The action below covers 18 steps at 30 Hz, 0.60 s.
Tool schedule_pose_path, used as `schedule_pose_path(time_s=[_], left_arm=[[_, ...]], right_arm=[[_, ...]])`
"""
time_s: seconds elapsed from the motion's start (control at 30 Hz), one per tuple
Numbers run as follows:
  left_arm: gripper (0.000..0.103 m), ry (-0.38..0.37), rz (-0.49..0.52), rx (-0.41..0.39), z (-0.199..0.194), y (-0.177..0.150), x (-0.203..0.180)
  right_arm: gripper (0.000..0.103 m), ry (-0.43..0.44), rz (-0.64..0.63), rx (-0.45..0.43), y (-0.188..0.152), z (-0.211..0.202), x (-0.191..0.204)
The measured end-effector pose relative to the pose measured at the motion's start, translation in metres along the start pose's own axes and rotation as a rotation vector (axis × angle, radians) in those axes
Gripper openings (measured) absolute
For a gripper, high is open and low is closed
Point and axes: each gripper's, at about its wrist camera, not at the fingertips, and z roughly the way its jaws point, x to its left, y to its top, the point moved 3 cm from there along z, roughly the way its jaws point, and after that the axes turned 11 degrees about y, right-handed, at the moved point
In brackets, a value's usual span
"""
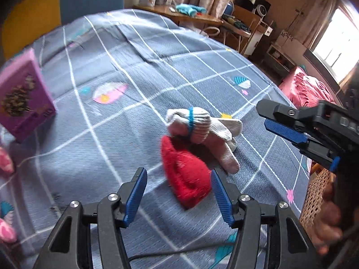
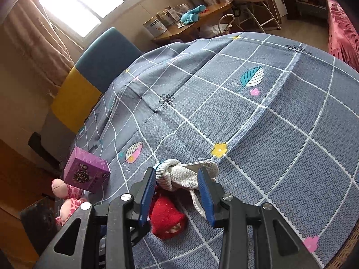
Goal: Organize soft objects
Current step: 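Grasp the red sock with the left tool while the right tool grasps the grey sock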
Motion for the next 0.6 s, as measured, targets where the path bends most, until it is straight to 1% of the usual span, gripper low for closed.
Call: schedule_pose_path(time_s=[0.07,0.17,0.2,0.23,0.27,0.3,0.33,0.37,0.5,0.6], left_arm=[[0.065,-0.006,-0.004,0.029,0.015,0.001,-0.007],[0.065,-0.01,-0.006,0.056,0.031,0.003,-0.017],[0.061,-0.01,-0.005,0.06,0.035,0.004,-0.02],[0.049,-0.006,0.001,0.062,0.038,0.004,-0.022],[0.047,-0.001,0.008,0.069,0.042,0.003,-0.024],[0.039,-0.001,0.014,0.076,0.046,0.0,-0.025],[0.034,-0.001,0.016,0.058,0.045,-0.001,-0.025],[0.032,-0.005,0.018,0.036,0.041,-0.003,-0.024],[0.031,-0.041,-0.022,-0.023,0.018,-0.007,-0.007],[0.031,-0.042,-0.065,-0.073,-0.008,-0.016,0.019]], right_arm=[[0.039,0.007,0.007,0.003,-0.001,0.001,-0.001],[0.039,0.017,0.019,0.011,-0.001,0.002,-0.002],[0.039,0.018,0.019,0.012,-0.001,0.002,-0.002],[0.039,0.016,0.016,0.013,-0.002,0.003,-0.002],[0.039,0.016,0.012,0.015,-0.002,0.003,-0.001],[0.039,0.015,0.008,0.018,-0.002,0.004,-0.001],[0.039,0.013,0.003,0.021,-0.003,0.004,0.0],[0.039,0.012,-0.001,0.023,-0.003,0.005,0.0],[0.039,0.016,-0.014,0.025,-0.003,0.005,0.002],[0.039,0.017,-0.029,0.038,-0.005,0.007,0.004]])
